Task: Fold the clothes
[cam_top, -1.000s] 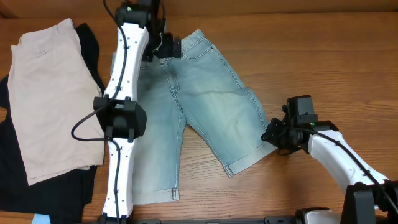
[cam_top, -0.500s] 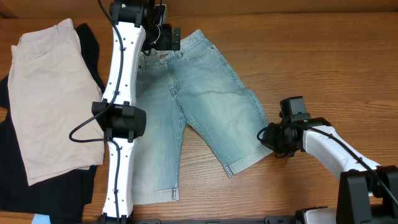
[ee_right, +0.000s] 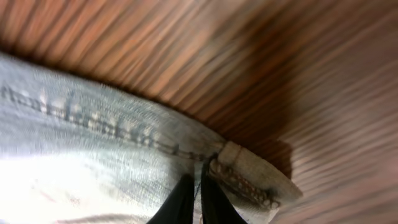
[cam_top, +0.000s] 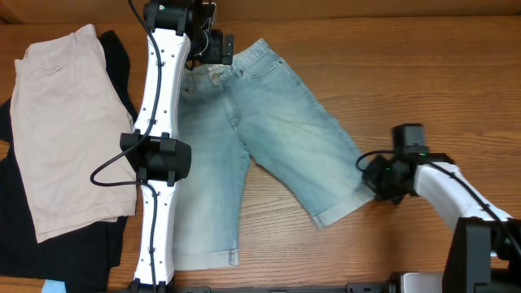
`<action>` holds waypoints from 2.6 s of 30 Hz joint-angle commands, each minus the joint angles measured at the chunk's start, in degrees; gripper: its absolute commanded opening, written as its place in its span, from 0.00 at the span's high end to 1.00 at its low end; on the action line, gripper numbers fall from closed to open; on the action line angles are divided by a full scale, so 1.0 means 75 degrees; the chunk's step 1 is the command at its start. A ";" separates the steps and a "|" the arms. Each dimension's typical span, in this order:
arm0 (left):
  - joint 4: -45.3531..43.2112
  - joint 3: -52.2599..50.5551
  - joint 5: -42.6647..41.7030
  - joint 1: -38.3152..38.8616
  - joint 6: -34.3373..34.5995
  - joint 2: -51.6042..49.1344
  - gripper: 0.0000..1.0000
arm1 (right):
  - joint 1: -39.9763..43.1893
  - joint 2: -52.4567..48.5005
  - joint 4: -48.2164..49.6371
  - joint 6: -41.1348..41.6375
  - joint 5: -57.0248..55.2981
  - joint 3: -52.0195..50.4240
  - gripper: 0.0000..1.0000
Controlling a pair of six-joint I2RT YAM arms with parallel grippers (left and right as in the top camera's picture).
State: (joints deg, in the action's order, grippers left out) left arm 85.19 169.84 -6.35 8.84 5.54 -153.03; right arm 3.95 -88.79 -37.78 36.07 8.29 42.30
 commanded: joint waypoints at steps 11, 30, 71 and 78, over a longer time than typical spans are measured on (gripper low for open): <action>-0.0341 0.0189 0.0175 0.0128 -0.0490 -0.0009 0.00 | 0.2369 -0.0230 0.0230 -0.0877 -0.0052 0.0618 0.76; 0.1090 0.0052 0.0041 0.1781 -0.4226 -0.0012 0.00 | 0.2031 0.0769 -0.3771 -0.2643 0.1521 0.4855 0.30; -0.1798 -0.4334 0.1311 0.2043 -0.0743 -0.0055 0.00 | 0.1078 0.0358 -0.3797 -0.2291 0.0816 0.4651 0.20; -0.2556 -0.4334 0.1014 0.1288 0.0962 -0.0055 0.00 | 0.0979 0.0000 -0.3722 -0.2177 0.0603 0.4651 0.20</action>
State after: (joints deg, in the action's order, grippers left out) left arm 67.59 138.93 0.49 23.62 2.48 -151.17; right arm 12.10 -87.94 -66.32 18.65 14.33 77.23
